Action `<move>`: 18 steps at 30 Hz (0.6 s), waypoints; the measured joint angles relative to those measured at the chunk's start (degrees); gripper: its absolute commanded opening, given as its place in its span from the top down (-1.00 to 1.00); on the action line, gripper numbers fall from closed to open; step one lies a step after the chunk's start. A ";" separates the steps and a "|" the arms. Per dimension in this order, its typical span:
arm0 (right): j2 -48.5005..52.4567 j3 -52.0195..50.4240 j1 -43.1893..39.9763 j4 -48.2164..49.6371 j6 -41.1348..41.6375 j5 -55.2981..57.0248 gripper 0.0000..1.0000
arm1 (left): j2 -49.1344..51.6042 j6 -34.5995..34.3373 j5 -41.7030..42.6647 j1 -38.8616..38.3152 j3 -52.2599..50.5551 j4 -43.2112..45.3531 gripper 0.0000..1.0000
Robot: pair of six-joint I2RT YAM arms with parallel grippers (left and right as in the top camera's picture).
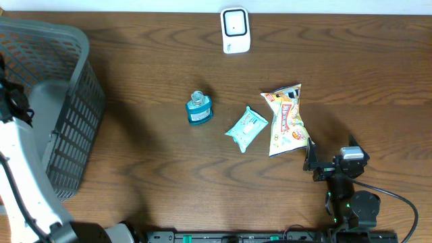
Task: Scan the item barcode
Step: 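Reach the left gripper into the basket and grasp the orange Kleenex pack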
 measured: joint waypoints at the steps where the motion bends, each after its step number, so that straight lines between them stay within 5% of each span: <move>1: 0.00 0.00 0.00 0.00 0.00 0.00 -0.99 | 0.76 -0.42 0.00 0.37 0.00 -0.44 0.84; 5: 0.00 0.00 0.00 0.00 0.00 0.00 -0.98 | 5.44 -4.07 -0.02 2.51 0.02 -4.13 0.83; 6: 0.00 0.00 0.00 0.02 0.00 0.00 -0.99 | 6.27 -4.81 0.00 2.84 0.02 -4.98 0.67; 7: 0.00 0.00 0.00 0.00 0.00 0.00 -0.99 | 7.37 -5.70 0.02 3.30 0.02 -5.92 0.26; 10: 0.00 0.00 0.00 0.00 0.00 0.00 -0.98 | 10.47 -7.82 0.04 4.33 0.00 -7.50 -0.13; 18: 0.00 0.00 0.00 0.00 0.00 0.00 -0.99 | 15.04 -9.94 0.00 4.79 -0.26 -8.00 -0.25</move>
